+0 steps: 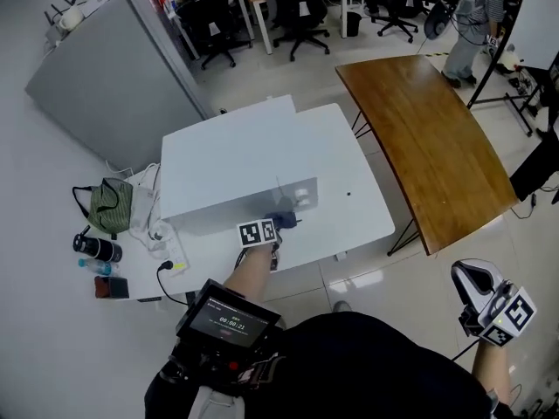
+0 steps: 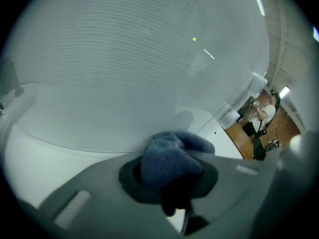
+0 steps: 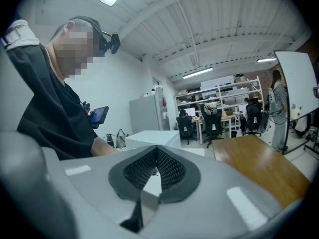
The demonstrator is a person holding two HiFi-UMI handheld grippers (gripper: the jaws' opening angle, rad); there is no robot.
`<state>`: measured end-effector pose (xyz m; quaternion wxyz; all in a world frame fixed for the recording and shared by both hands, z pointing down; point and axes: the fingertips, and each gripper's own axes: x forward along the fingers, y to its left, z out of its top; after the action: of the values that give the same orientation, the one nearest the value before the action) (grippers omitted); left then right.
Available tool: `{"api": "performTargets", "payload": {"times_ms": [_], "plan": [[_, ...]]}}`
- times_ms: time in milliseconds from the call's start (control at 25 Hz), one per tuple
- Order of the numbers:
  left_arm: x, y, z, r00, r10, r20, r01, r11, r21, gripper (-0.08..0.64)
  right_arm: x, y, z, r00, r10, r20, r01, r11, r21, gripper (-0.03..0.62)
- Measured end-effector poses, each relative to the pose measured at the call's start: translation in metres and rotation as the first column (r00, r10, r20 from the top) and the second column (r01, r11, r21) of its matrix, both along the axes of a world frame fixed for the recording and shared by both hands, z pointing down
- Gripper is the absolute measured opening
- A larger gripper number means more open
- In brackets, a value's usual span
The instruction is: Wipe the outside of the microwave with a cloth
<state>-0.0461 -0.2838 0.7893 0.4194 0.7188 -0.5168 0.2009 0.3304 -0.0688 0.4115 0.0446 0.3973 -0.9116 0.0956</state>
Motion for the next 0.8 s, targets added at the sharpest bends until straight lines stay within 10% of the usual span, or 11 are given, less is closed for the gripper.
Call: {"api": "performTargets", "payload": {"times_ms": [440, 800], "plan": [[0.158, -0.006, -0.022, 0.981, 0.160, -0.108, -0.154, 0.986, 0.064, 0.057, 0.075, 0.033, 0.012, 0.995, 0.098, 0.031, -0.097, 0.995, -0.031, 0.005], [0.072, 0.132, -0.114, 0.916, 0.344, -0.209, -0.276, 0.914, 0.296, 0.057, -0.056, 0.040, -0.011, 0.994, -0.094, 0.055, 0.092, 0.994, 0.053, 0.005]]}}
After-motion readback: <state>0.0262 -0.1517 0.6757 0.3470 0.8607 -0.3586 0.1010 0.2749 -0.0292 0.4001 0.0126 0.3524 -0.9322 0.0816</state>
